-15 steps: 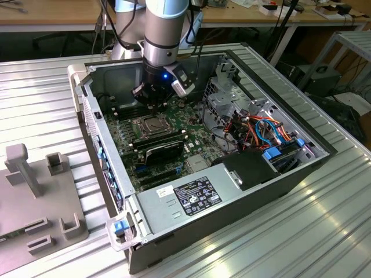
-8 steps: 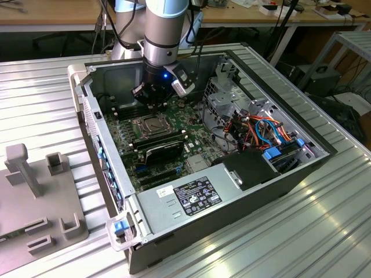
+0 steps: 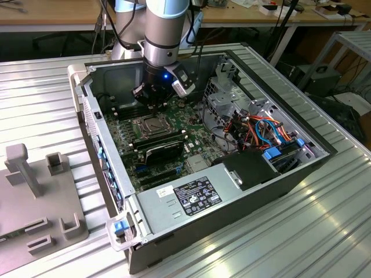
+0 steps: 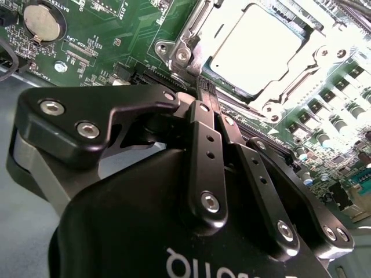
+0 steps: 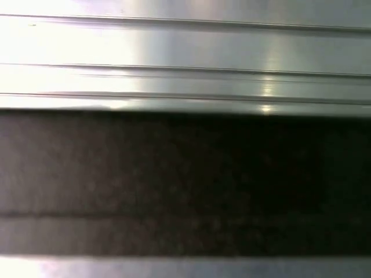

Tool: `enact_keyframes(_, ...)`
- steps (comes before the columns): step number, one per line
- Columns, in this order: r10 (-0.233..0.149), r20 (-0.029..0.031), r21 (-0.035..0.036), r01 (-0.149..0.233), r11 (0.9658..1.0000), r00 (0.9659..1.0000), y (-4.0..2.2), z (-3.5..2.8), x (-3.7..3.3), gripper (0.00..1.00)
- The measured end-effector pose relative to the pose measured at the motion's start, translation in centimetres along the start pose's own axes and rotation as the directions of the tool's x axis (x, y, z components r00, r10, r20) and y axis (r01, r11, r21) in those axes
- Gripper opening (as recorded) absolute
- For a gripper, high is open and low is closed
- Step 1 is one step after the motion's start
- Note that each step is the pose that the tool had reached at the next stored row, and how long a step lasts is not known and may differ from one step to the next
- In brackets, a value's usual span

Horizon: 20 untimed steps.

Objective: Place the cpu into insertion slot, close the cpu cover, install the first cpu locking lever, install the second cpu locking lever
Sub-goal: 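Install the first cpu locking lever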

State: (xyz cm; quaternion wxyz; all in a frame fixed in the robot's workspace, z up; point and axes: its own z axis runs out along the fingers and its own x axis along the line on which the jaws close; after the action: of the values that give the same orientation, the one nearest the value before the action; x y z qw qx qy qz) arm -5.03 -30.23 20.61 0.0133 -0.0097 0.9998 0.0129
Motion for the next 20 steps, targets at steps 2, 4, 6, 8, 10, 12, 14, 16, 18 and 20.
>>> enact_keyframes(2, 0.000, 0.0000, 0.0000, 0.000, 1.0000, 1.0000, -0.10, 0.00, 0.00, 0.11)
enact_keyframes(4, 0.000, 0.0000, 0.0000, 0.000, 1.0000, 1.0000, -0.15, 0.00, 0.00, 0.11)
enact_keyframes(6, 0.000, -0.0002, 0.0002, 0.000, 1.0000, 1.0000, -0.18, 0.01, 0.00, 0.11)
enact_keyframes(8, 0.000, -0.0003, 0.0002, 0.000, 1.0000, 1.0000, -0.19, 0.15, -0.03, 0.11)
enact_keyframes(10, 0.000, -0.0009, 0.0010, 0.000, 1.0000, 1.0000, -0.21, 0.28, -0.08, 0.11)
enact_keyframes(12, 0.000, -0.0008, 0.0007, 0.000, 1.0000, 1.0000, -0.21, 0.42, -0.15, 0.11)
enact_keyframes(14, 0.000, -0.0003, 0.0001, 0.000, 1.0000, 1.0000, -0.20, 0.50, -0.21, 0.11)
enact_keyframes(16, 0.000, -0.0002, -0.0006, 0.000, 1.0000, 1.0000, -0.18, 0.50, -0.22, 0.11)
enact_keyframes(18, 0.000, -0.0004, -0.0035, 0.000, 1.0000, 1.0000, -0.15, 0.52, -0.22, 0.11)
enact_keyframes(20, 0.000, -0.0013, -0.0070, 0.000, 1.0000, 1.0000, -0.10, 0.52, -0.21, 0.11)
